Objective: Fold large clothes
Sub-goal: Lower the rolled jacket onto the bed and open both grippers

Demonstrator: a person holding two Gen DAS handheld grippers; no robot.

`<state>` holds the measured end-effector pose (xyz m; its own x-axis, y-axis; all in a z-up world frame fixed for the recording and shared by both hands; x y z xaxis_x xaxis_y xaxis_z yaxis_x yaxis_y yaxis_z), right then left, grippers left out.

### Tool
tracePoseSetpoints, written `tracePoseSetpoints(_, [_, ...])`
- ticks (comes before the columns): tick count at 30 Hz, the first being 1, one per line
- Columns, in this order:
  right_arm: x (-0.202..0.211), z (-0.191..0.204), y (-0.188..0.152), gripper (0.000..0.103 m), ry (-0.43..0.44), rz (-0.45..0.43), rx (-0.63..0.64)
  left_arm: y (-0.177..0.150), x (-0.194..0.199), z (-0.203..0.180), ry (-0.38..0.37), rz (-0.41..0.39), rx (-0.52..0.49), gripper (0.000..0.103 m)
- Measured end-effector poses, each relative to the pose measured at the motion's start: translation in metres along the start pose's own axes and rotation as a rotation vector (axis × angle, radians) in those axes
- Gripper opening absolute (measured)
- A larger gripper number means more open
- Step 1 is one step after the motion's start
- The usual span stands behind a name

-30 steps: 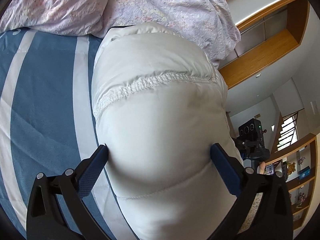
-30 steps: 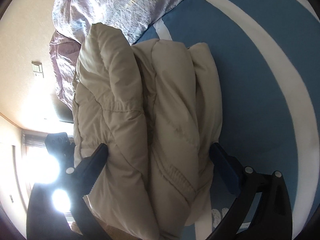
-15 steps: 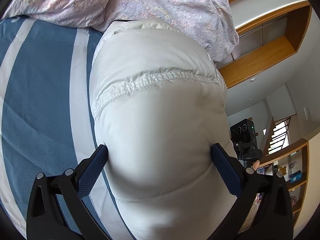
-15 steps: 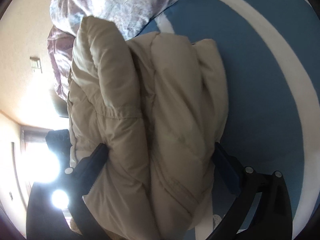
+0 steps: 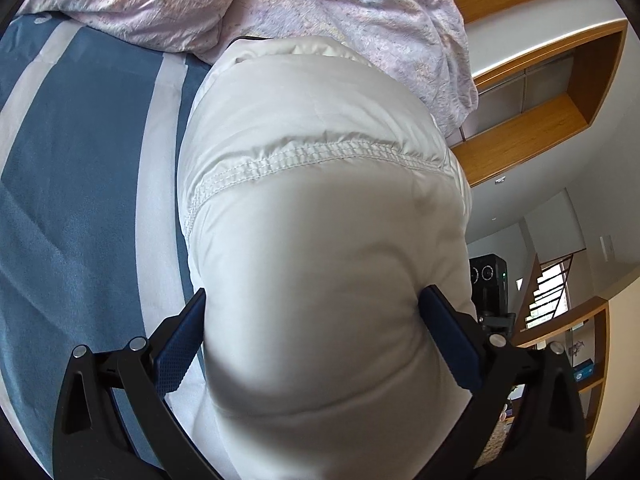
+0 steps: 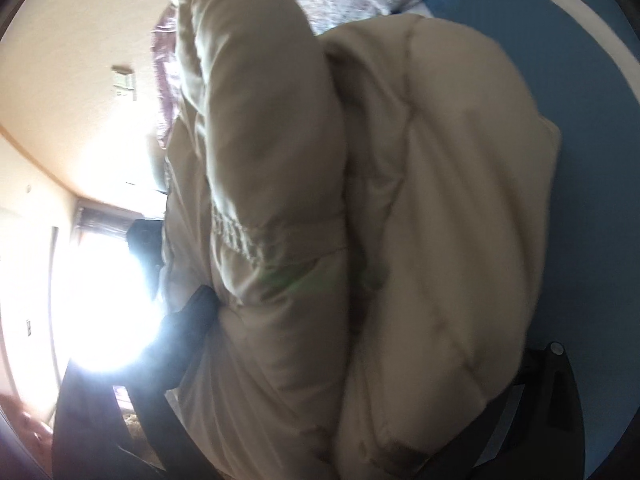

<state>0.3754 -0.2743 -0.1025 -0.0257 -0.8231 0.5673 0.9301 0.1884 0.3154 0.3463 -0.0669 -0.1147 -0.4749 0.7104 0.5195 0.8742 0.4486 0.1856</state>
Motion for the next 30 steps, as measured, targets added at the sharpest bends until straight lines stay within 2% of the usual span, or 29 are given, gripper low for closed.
tracePoseSetpoints(1, [-0.002,0.002,0.002,0.100,0.001,-0.008,0.007,0.000,0.001,-0.002,-0.003,-0.005,-0.001,0.100])
tracePoseSetpoints(3, [-0.003,0.009,0.005,0.091,0.018,-0.024,0.023,0.000,0.009,-0.005,-0.012,-0.022,-0.011,0.096])
tracePoseSetpoints(5, [-0.005,0.019,0.006,0.086,0.038,-0.032,0.044,0.001,0.017,-0.008,-0.017,-0.037,-0.018,0.094])
tracePoseSetpoints(8, [-0.015,0.033,0.015,0.082,0.068,-0.041,0.072,0.004,0.036,-0.010,-0.028,-0.069,-0.021,0.093])
tracePoseSetpoints(14, [-0.040,0.062,0.052,0.082,0.095,-0.047,0.132,0.023,0.072,-0.010,-0.037,-0.144,-0.025,0.093])
tracePoseSetpoints(18, [-0.065,0.067,0.069,0.082,0.111,-0.034,0.145,0.039,0.097,-0.001,-0.020,-0.207,-0.028,0.093])
tracePoseSetpoints(26, [-0.121,0.067,0.091,0.081,0.107,0.022,0.137,0.061,0.123,0.042,0.029,-0.239,0.036,0.093])
tracePoseSetpoints(30, [-0.122,0.066,0.089,0.081,0.092,0.014,0.139,0.070,0.127,0.046,0.046,-0.255,0.012,0.093])
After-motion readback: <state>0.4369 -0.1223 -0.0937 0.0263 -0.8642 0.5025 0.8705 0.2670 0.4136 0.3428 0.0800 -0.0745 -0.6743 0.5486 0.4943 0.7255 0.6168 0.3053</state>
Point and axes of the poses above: each gripper's, at about its wrist camera, not at the fingertips, and x roughly against the way its jaws point, z to its left, y to its top, the point moved 8 cm from there along -x, roughly the way its jaws point, and after that the axes turned 13 degrees about x, right-handed, at the moved point
